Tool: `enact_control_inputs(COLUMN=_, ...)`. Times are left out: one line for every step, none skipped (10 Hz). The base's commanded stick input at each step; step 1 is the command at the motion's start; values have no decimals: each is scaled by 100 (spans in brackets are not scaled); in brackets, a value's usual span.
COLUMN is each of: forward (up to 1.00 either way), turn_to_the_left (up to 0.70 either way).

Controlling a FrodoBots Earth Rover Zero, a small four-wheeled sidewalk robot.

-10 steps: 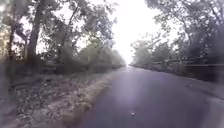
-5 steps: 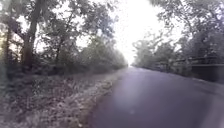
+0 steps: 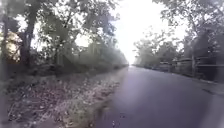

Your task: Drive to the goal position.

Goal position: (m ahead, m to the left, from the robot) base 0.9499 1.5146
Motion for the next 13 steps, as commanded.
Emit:
enact_control_inputs(forward=92, turn_to_the_left=-8)
enact_control_inputs(forward=87, turn_to_the_left=-13)
enact_control_inputs(forward=82, turn_to_the_left=-18)
enact_control_inputs(forward=76, turn_to_the_left=-24)
enact_control_inputs(forward=71, turn_to_the_left=-29)
enact_control_inputs(forward=65, turn_to_the_left=-35)
enact_control_inputs(forward=60, turn_to_the_left=-40)
enact_control_inputs(forward=54, turn_to_the_left=-46)
enact_control_inputs(forward=49, turn_to_the_left=-51)
enact_control_inputs(forward=44, turn_to_the_left=-56)
enact_control_inputs(forward=38, turn_to_the_left=-62)
enact_control_inputs(forward=33, turn_to_the_left=-67)
enact_control_inputs(forward=27, turn_to_the_left=-73)
